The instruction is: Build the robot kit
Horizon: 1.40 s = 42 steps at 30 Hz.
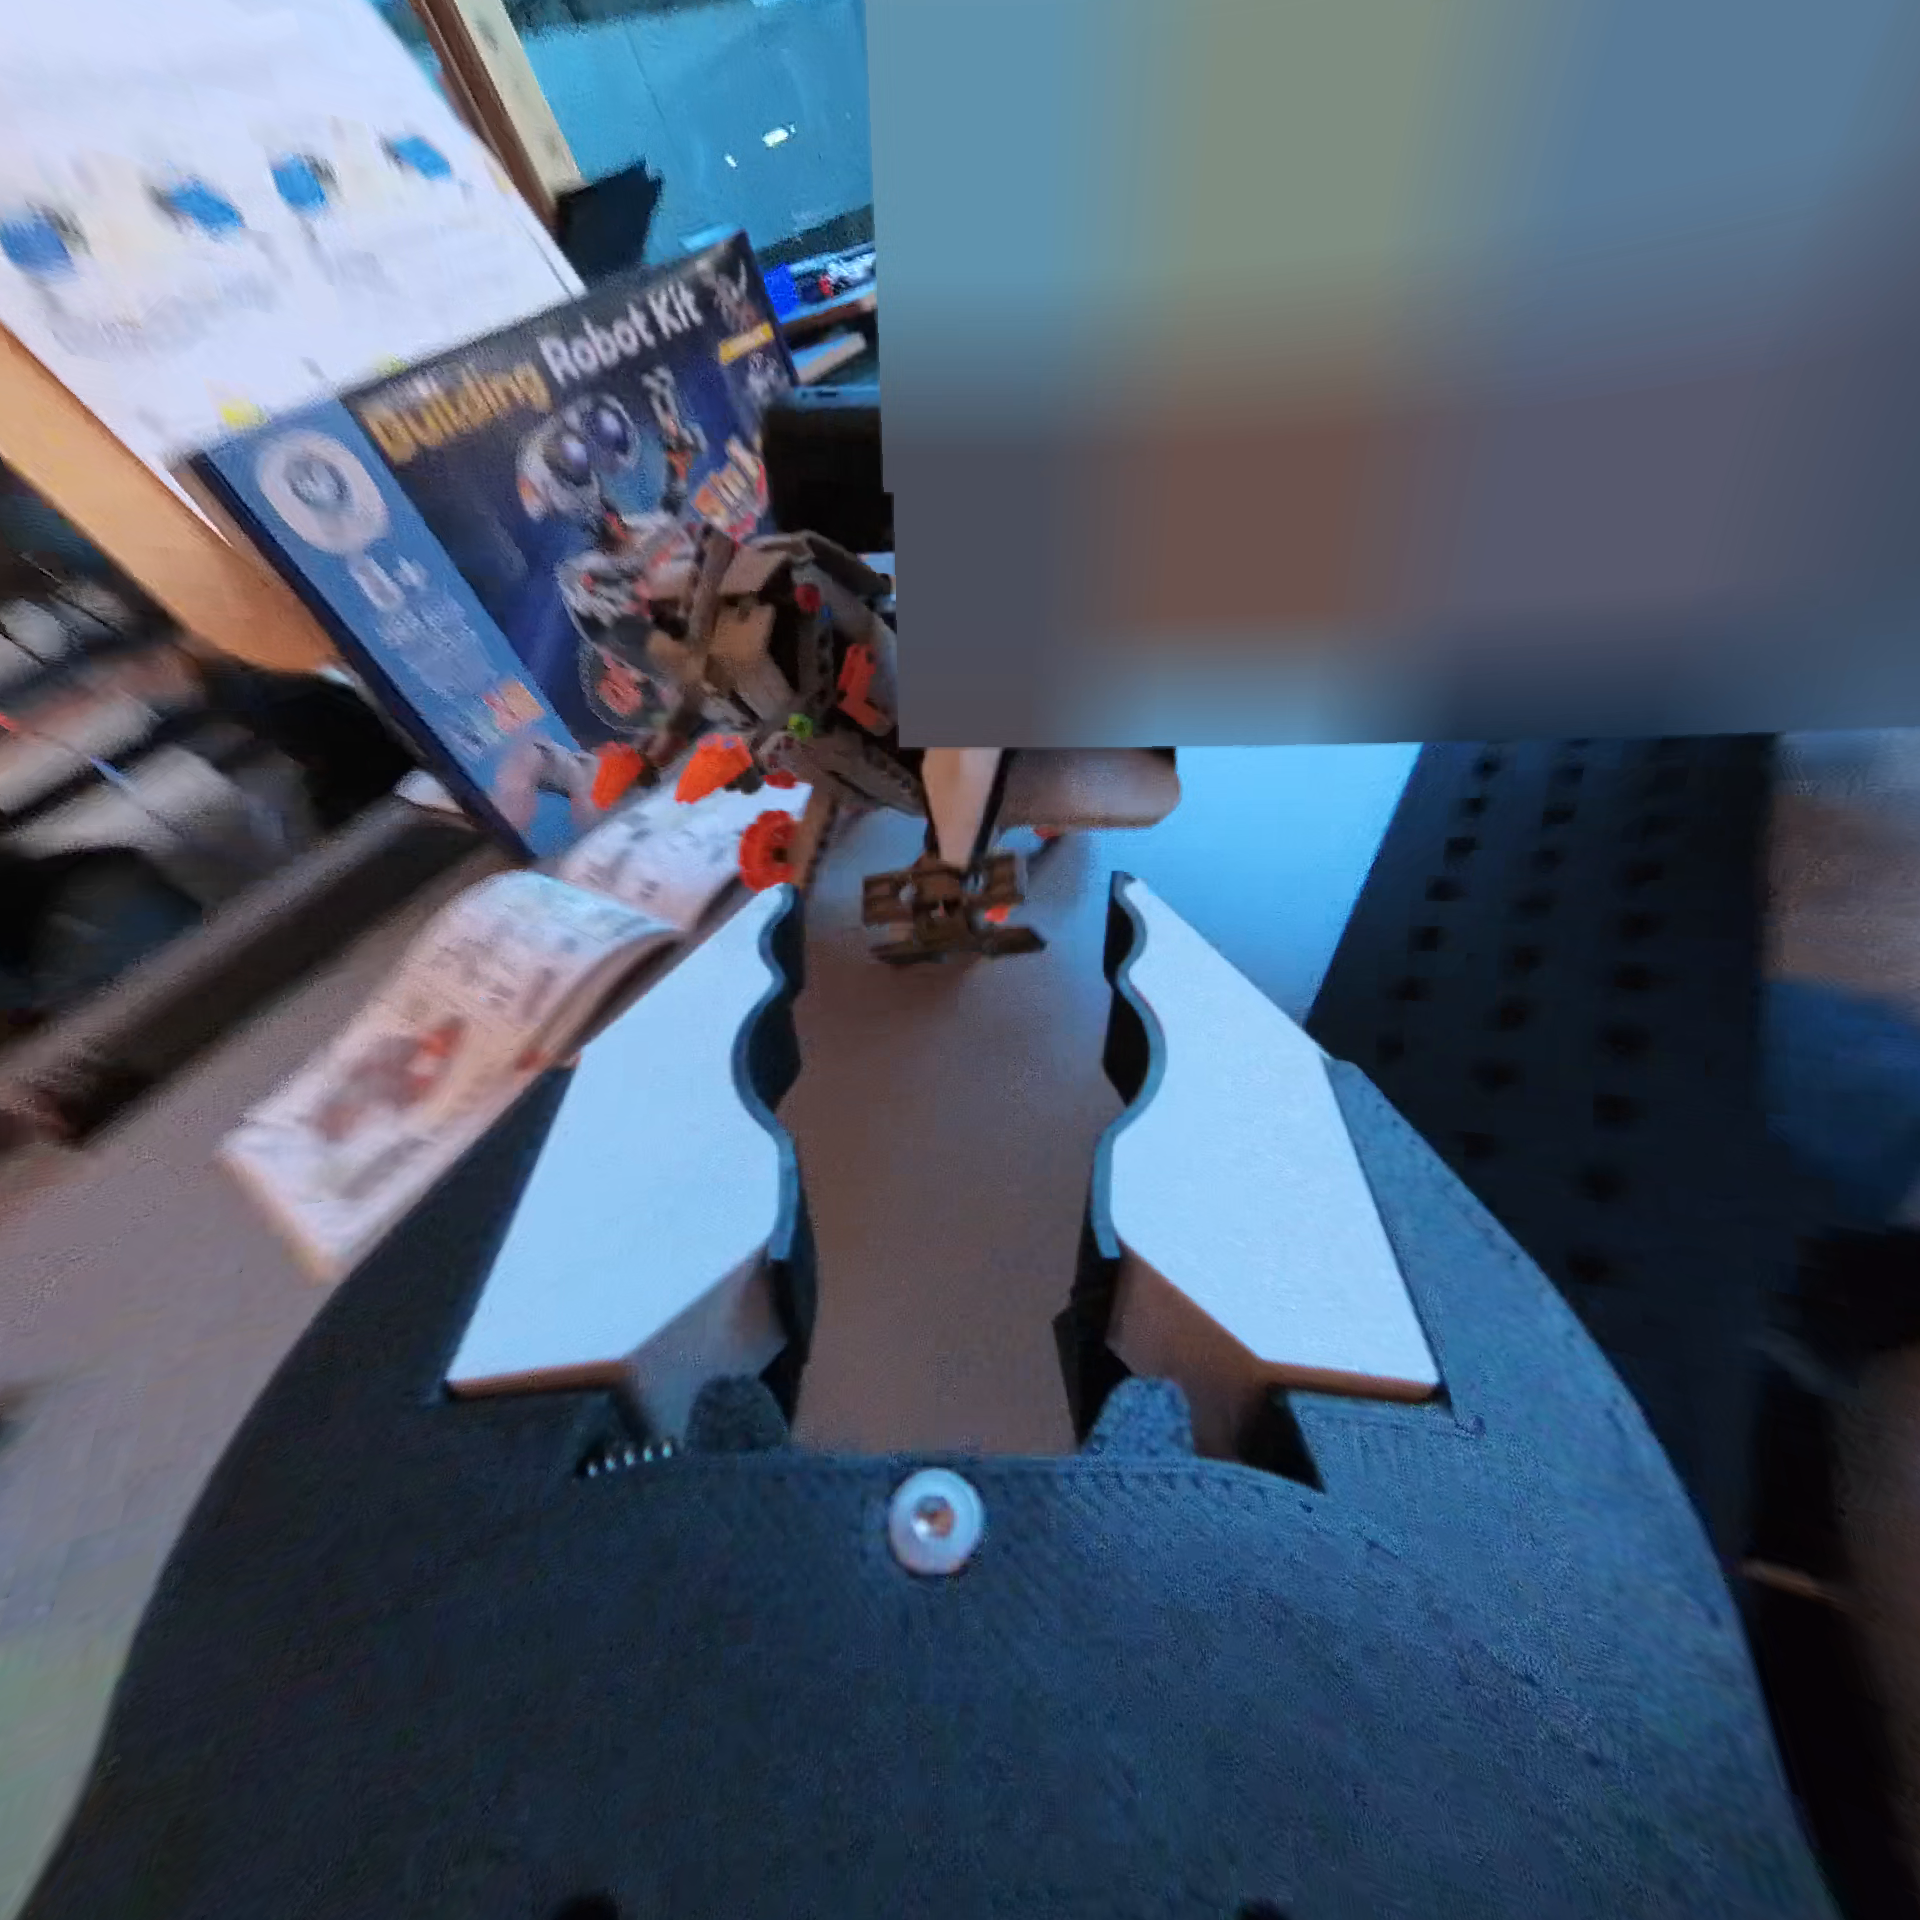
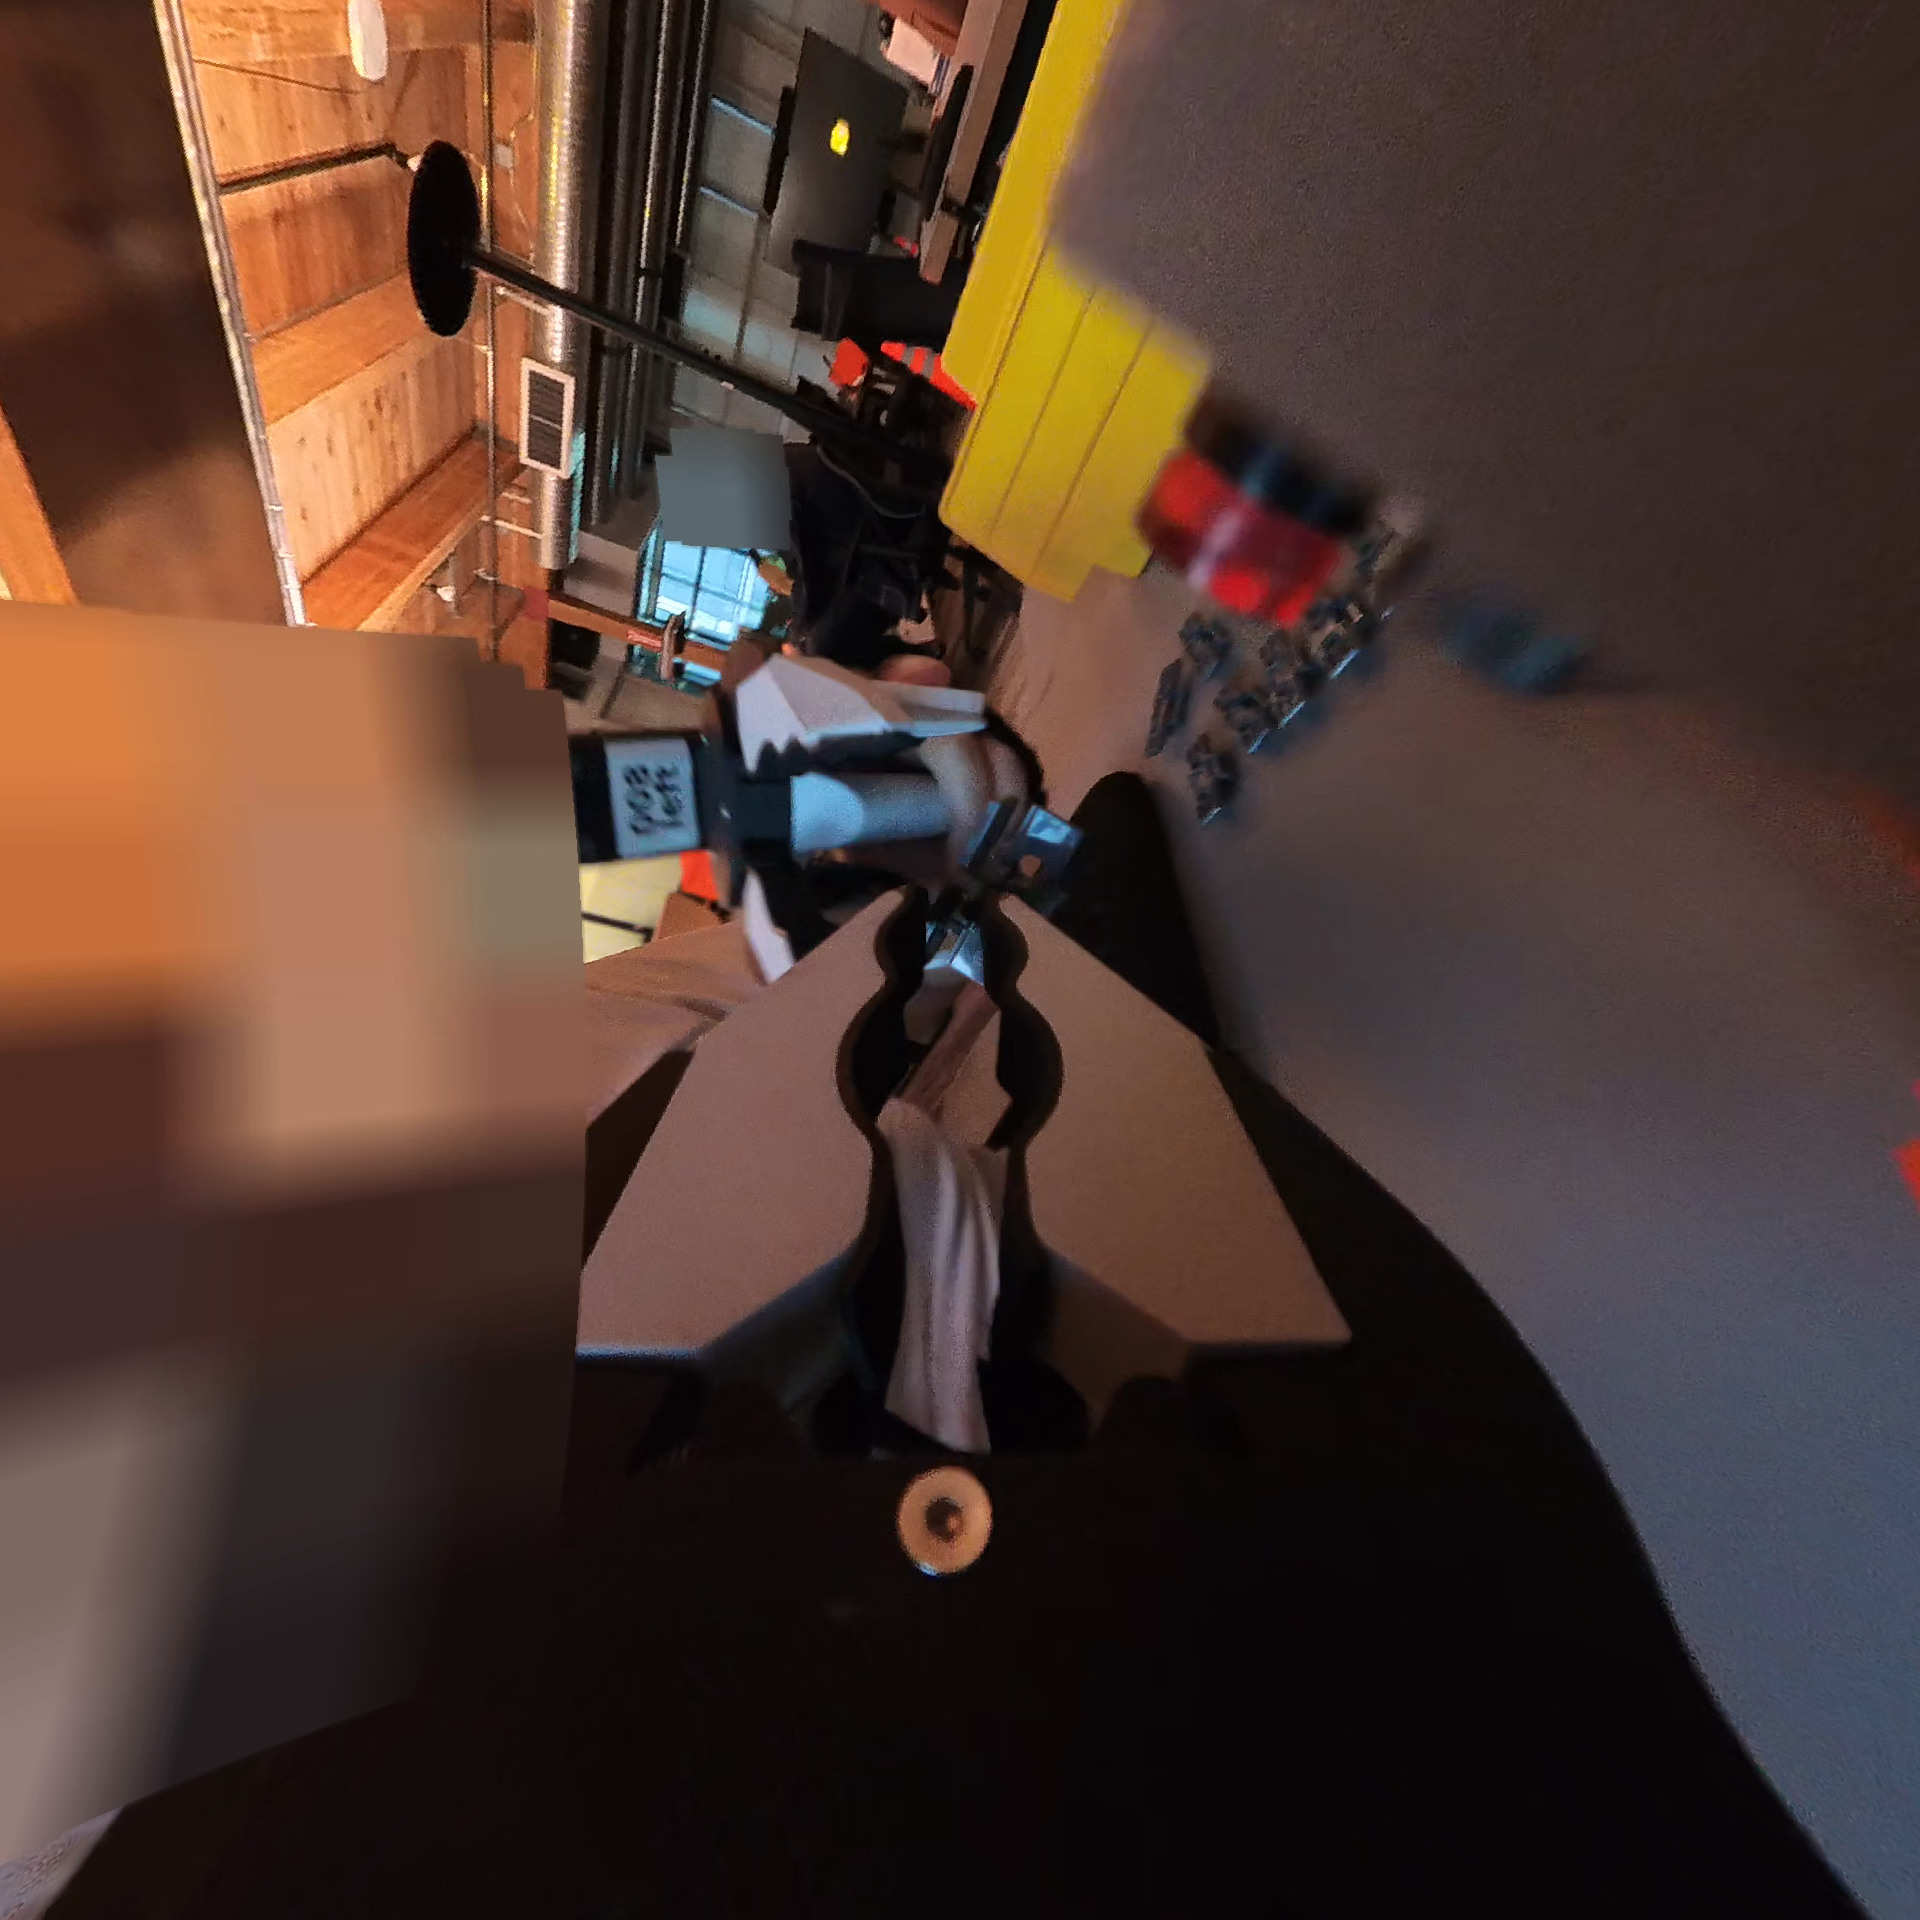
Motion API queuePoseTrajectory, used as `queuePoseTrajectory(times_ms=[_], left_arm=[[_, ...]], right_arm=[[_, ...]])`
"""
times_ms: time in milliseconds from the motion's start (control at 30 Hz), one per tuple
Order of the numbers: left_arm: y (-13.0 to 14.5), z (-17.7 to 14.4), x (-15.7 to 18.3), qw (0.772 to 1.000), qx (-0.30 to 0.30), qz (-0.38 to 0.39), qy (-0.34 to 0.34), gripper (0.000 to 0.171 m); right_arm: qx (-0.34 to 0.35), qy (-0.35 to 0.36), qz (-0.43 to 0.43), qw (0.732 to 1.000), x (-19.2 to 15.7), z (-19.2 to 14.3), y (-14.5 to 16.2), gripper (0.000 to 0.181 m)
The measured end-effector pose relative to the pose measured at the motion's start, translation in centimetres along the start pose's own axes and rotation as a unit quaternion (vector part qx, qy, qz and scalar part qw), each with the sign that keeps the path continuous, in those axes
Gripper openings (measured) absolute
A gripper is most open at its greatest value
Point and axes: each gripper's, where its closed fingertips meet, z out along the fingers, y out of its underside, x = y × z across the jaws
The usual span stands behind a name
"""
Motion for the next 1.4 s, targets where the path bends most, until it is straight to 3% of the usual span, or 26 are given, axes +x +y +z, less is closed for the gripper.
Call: queuePoseTrajectory(times_ms=[67,133,333,400,467,633,733,800,900,1033,1133,1267,1400], left_arm=[[0.2,0.1,-0.3,0.996,-0.009,-0.075,0.042,0.057],[0.8,0.4,-0.5,0.992,-0.018,-0.103,0.063,0.056],[2.3,1.2,-0.5,0.996,-0.042,-0.05,0.056,0.051],[2.3,1.2,0.0,0.996,-0.038,-0.046,0.07,0.039],[2.3,1.1,-0.1,0.996,-0.034,-0.049,0.067,0.039],[2.9,-0.4,-1.0,0.993,-0.037,-0.091,0.063,0.039],[3.8,-2.3,-2.2,0.992,-0.04,-0.112,0.04,0.039],[4.5,-3.7,-3.1,0.991,-0.047,-0.126,0.02,0.039],[5.0,-5.6,-4.0,0.989,-0.047,-0.142,-0.002,0.039],[5.0,-7.1,-5.0,0.988,-0.037,-0.149,-0.022,0.039],[4.8,-7.5,-5.2,0.987,-0.027,-0.155,-0.023,0.039],[4.2,-8.0,-4.5,0.988,-0.018,-0.152,-0.008,0.039],[4.0,-8.4,-4.2,0.989,-0.015,-0.146,-0.001,0.039]], right_arm=[[0.008,0.015,-0.019,1.0,0.7,0.3,-0.1,0.007],[0.012,0.014,-0.033,0.999,0.7,0.5,-0.1,0.006],[0.009,0.024,-0.054,0.998,0.5,1.1,0.6,0.007],[0.013,0.031,-0.06,0.998,0.6,1.2,0.5,0.007],[0.013,0.033,-0.072,0.997,0.6,1.2,0.4,0.007],[0.01,0.059,-0.182,0.981,0.6,1.2,0.1,0.016],[-0.006,0.165,-0.336,0.927,2.7,0.7,-1.1,0.016],[-0.03,0.236,-0.388,0.891,4.1,1.1,-1.9,0.017],[-0.091,0.315,-0.408,0.852,4.9,2.9,-2.8,0.016],[-0.206,0.453,-0.432,0.752,6.0,3.6,-6.8,0.013],[-0.303,0.505,-0.425,0.688,5.7,3.8,-10.7,0.004],[-0.438,0.402,-0.341,0.728,6.4,5.2,-11.0,0.004],[-0.552,0.387,-0.295,0.677,10.8,1.8,-11.6,0.005]])
